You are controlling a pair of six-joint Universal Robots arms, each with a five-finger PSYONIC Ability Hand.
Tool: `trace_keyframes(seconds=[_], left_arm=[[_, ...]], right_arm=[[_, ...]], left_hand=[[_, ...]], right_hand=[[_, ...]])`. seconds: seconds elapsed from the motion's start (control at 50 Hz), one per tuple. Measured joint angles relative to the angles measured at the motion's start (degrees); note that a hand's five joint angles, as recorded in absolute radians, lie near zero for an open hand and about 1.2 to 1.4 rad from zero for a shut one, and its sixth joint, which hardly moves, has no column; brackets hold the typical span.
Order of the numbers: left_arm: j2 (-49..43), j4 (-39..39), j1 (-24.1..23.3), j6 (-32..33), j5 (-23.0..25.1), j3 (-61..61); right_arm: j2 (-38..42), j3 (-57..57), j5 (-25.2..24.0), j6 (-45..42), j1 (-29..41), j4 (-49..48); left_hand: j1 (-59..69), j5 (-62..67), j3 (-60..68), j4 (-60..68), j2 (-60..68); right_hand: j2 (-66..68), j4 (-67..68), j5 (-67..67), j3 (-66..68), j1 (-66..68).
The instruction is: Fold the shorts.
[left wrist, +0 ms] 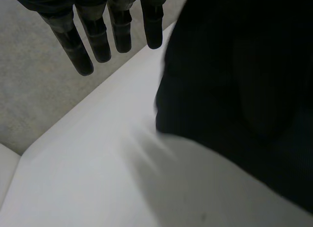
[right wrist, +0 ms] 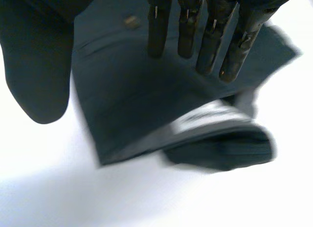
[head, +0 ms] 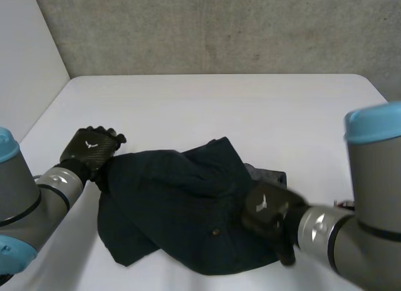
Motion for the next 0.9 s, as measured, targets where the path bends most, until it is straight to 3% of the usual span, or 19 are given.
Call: trace_keyframes(seconds=[0.2,0.3,0.46,0.5,0.54,0.56,0.74,0.76,0.78,0.8,0.84,0.9], left_arm=[[-0.3,0.1,-1.4,0.3,0.2,0.1],[-0.4,0.1,-1.2,0.5,0.3,0.3],[-1.8,-0.1,-0.9,0.6,0.3,1.0],[-2.2,-0.2,-0.9,0.6,0.3,1.1],[-2.3,-0.2,-1.0,0.6,0.3,1.3],[-2.4,-0.3,-1.1,0.6,0.3,1.4],[-1.6,-0.6,-1.5,0.6,0.1,3.6],[-1.5,-0.7,-1.6,0.6,0.1,4.1],[-1.3,-0.7,-1.7,0.6,0.1,5.1],[-1.3,-0.7,-1.7,0.6,0.0,5.4],[-1.1,-0.8,-1.9,0.6,0.0,7.3],[-1.1,-0.8,-2.4,0.7,-0.2,10.8]], right_arm=[[-0.4,-9.0,-0.1,21.5,-1.4,-7.0],[6.3,-14.8,-0.1,29.6,-1.8,-7.1],[17.2,-21.4,-0.4,33.1,-1.3,-8.2],[20.4,-22.9,-0.5,34.0,-0.6,-8.7],[21.7,-23.5,-0.6,34.6,-0.2,-9.0],[23.8,-24.4,-0.7,35.9,0.6,-9.6],[30.3,-27.9,-0.9,42.1,3.6,-13.5],[30.6,-28.2,-0.9,42.3,3.7,-13.7],[31.7,-29.6,-0.7,42.8,4.0,-14.1],[31.8,-29.8,-0.7,42.9,4.0,-14.2],[32.7,-32.2,-0.4,42.8,4.2,-14.7],[32.8,-36.1,0.0,41.4,4.1,-15.6]], left_hand=[[0.1,0.0,0.0,0.1,0.0],[3.8,3.9,4.2,4.1,3.9],[19.1,17.6,18.1,18.1,18.0],[37.8,35.8,36.6,36.7,36.2],[37.8,35.8,36.6,36.7,36.2],[49.3,48.6,50.0,50.3,50.0],[49.3,48.9,51.7,52.2,51.5],[49.3,48.9,51.7,52.2,51.5],[49.3,48.9,51.8,52.2,51.5],[49.3,48.9,51.8,52.2,51.5],[49.3,48.9,52.0,52.2,51.7],[49.3,48.9,52.0,52.2,51.7]], right_hand=[[-0.4,-1.8,-1.4,-1.5,-1.7],[-2.3,-4.7,-4.4,-4.5,-4.4],[-3.3,-4.8,-4.7,-4.8,-4.5],[-3.3,-4.8,-4.7,-4.8,-4.5],[-3.3,-4.8,-4.7,-4.8,-4.5],[-3.3,-6.6,-6.6,-7.5,-6.3],[-3.1,-6.5,-6.5,-7.4,-6.1],[2.0,0.9,0.7,0.7,0.6],[16.5,15.3,14.1,15.1,14.9],[16.5,15.3,14.1,15.1,14.9],[38.6,36.4,33.9,36.9,31.0],[44.5,44.3,41.5,43.9,34.4]])
